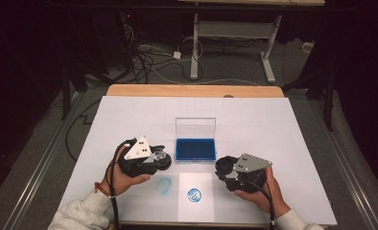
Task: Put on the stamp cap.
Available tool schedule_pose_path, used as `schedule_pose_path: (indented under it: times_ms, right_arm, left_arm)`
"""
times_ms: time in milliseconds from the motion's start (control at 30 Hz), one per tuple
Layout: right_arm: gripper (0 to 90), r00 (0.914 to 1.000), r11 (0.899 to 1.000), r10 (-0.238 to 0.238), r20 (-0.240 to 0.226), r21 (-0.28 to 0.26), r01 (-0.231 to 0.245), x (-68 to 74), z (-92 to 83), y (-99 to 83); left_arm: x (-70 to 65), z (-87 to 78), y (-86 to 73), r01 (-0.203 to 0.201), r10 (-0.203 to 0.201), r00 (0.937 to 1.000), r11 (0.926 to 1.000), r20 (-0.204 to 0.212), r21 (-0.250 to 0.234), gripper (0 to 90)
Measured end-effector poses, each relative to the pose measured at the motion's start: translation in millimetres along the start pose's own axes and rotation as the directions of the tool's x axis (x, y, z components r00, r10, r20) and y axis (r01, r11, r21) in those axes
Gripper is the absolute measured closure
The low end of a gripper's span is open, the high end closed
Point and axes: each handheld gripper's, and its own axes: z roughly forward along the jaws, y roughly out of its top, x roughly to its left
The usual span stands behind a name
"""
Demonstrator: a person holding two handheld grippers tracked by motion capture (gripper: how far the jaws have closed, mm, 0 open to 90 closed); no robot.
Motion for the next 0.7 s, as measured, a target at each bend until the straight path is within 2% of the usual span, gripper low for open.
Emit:
schedule_pose_path:
  times_ms: [167,300,467,700]
  right_arm:
    - [38.8,0.9999,1.0,0.001,-0.016,0.011,-0.001,2.5,8.7,1.8]
    - [38.8,0.9995,1.0,-0.016,-0.027,0.019,0.016,6.7,15.5,5.8]
    - [38.8,0.9981,0.999,-0.038,-0.048,0.018,0.039,12.4,25.7,13.5]
    - [38.8,0.9963,0.999,-0.036,-0.078,0.025,0.038,19.1,41.6,19.7]
  left_arm:
    - [-2.9,3.5,7.6,-0.008,0.008,0.9998,0.9999,0.016,-0.013,54.3]
    - [-8.4,7.5,17.5,-0.019,0.02,0.9993,0.9992,0.032,-0.034,54.4]
    - [-16.9,16.4,26.2,-0.041,0.043,0.9978,0.9981,0.05,-0.046,54.4]
    - [-21.1,30.8,35.5,-0.045,0.051,0.9943,0.9971,0.094,-0.062,54.4]
